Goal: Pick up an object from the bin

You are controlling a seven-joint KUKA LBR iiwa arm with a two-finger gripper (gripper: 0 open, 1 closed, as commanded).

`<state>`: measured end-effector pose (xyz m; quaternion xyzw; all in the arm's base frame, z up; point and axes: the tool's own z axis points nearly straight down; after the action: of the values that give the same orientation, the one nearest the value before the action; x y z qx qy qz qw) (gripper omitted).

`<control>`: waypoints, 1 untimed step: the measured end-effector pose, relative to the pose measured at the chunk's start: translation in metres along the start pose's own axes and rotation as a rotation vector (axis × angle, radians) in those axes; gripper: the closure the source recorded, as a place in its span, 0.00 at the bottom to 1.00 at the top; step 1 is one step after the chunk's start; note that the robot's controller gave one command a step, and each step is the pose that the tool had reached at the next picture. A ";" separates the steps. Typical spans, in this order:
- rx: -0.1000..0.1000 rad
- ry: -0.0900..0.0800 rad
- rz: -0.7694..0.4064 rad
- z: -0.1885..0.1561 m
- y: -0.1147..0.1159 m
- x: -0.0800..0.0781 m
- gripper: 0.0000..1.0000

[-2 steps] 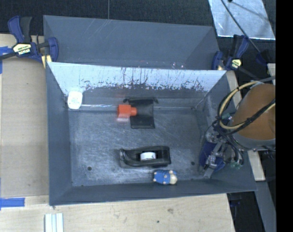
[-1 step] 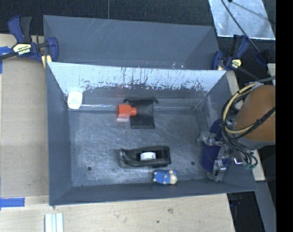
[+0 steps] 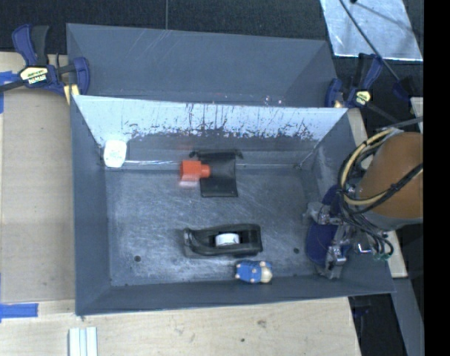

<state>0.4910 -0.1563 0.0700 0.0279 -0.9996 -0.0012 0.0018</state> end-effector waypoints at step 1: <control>-0.001 -0.001 0.001 0.000 0.001 0.000 1.00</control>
Offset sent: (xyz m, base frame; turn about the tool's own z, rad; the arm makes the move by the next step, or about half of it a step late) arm 0.0000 0.0000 0.0000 0.0000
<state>0.4912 -0.1558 0.0703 0.0276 -0.9996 -0.0018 0.0015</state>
